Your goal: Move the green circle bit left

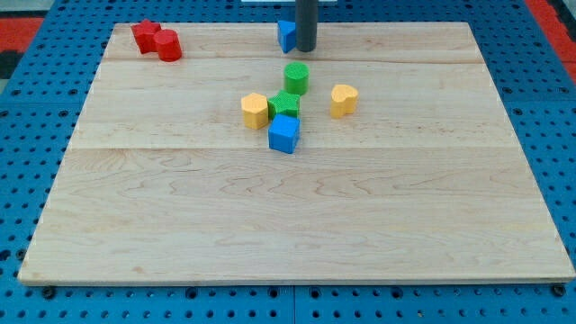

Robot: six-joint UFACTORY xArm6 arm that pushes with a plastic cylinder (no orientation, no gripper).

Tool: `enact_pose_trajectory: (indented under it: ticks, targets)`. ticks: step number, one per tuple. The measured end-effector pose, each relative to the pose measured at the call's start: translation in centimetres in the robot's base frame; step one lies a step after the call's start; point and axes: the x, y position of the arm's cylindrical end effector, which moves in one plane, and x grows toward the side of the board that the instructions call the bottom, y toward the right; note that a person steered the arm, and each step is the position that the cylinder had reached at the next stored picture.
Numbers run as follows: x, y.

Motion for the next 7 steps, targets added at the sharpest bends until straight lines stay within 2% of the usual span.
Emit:
enact_pose_trajectory:
  ticks: [1, 2, 3, 4, 5, 7]
  targets:
    - [5.6, 5.4]
    - [9.0, 12.2]
    - [15.7, 13.3]
    - [16.0, 12.1]
    - [12.8, 14.5]
    - [6.2, 9.8]
